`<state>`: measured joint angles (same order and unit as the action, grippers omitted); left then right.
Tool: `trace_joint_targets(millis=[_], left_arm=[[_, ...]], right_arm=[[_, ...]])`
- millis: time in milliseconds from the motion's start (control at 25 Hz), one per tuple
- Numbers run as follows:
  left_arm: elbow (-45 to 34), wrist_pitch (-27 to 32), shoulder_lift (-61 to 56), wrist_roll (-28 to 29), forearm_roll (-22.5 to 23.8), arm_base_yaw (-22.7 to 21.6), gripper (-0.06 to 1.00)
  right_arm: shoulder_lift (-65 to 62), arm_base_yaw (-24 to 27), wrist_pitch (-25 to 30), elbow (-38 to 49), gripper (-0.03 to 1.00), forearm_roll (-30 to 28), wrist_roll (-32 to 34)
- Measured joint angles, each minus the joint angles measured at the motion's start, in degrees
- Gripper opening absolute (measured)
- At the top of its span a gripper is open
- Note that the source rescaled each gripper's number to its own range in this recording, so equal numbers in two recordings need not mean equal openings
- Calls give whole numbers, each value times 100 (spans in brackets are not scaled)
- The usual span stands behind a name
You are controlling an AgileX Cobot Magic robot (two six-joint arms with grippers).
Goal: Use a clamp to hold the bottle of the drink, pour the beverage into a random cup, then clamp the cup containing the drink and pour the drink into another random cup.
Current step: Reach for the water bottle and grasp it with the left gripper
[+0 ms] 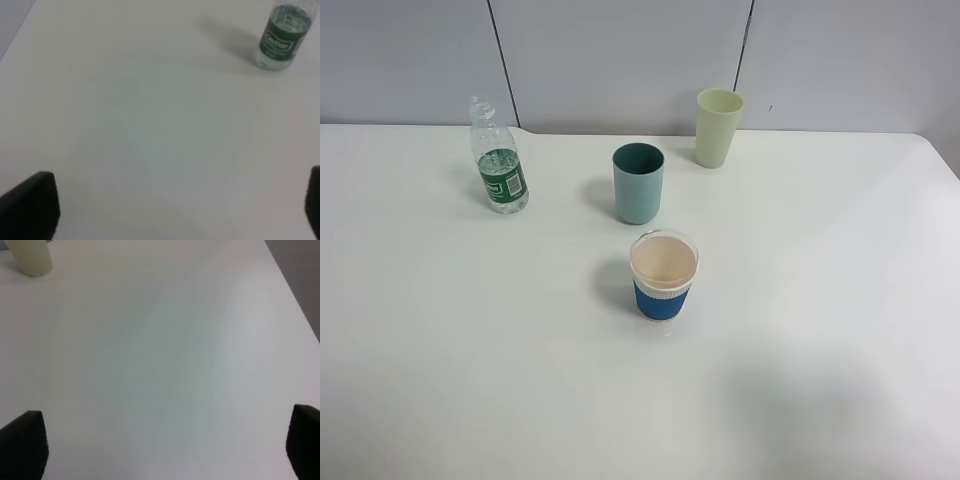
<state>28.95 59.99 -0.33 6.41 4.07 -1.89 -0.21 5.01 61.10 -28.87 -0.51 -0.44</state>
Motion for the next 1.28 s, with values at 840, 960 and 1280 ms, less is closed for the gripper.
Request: trace_joint_targets(millis=[840,960,1280], left_arm=[[0,0,0,0,-214,-27,100],[0,0,0,-1,-225,-27,100],[148,-547,487,-1,-232,-27,100]], right_arm=[[0,0,0,0,100,0,0],[0,0,0,0,100,0,0],[0,0,0,0,100,0,0]])
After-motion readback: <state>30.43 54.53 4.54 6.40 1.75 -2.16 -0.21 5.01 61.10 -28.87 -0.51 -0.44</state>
